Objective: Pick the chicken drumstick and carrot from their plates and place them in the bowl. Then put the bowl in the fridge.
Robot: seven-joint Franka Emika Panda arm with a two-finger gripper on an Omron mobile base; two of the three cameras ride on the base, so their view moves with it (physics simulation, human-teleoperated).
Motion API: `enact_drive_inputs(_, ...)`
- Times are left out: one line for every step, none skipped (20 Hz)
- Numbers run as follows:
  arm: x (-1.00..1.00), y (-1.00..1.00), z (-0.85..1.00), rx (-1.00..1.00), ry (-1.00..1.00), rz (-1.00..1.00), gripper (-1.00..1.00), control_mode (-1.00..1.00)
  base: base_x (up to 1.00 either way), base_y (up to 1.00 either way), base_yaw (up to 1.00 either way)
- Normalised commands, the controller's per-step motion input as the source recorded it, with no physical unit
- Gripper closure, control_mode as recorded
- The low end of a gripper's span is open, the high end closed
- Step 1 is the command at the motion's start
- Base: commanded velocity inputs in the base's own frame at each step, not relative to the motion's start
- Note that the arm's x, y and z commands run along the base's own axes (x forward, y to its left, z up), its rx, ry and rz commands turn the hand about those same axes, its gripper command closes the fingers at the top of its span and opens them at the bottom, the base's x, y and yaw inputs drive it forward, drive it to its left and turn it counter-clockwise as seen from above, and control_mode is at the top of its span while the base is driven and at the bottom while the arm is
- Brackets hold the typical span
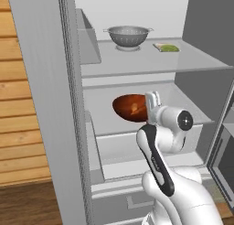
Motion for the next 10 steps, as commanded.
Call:
enact_drive_inputs(-0.03,0.00,0.51,0.00,0.00,0.00,-1.00,-1.00,0.00,0.00,0.00)
enact_drive_inputs(-0.14,0.00,0.51,0.00,0.00,0.00,-1.00,-1.00,0.00,0.00,0.00)
enact_drive_inputs(-0.17,0.00,0.51,0.00,0.08,0.00,-1.00,-1.00,0.00,0.00,0.00)
enact_drive_inputs(-0.11,0.00,0.53,0.00,0.19,0.00,-1.00,-1.00,0.00,0.00,0.00)
enact_drive_inputs(-0.16,0.00,0.63,-0.02,0.25,0.00,-1.00,-1.00,0.00,0.00,0.00)
enact_drive_inputs(-0.30,0.00,0.67,-0.06,0.31,0.00,-1.00,-1.00,0.00,0.00,0.00)
enact_drive_inputs(-0.36,0.00,0.74,-0.10,0.35,0.00,-1.00,-1.00,0.00,0.00,0.00)
enact_drive_inputs(-0.45,0.00,0.75,-0.10,0.33,0.00,-1.00,-1.00,0.00,0.00,0.00)
enact_drive_inputs(-0.46,0.00,0.67,-0.10,0.30,0.00,-1.00,-1.00,0.00,0.00,0.00)
enact_drive_inputs(-0.47,0.00,0.61,-0.10,0.29,0.00,-1.00,-1.00,0.00,0.00,0.00)
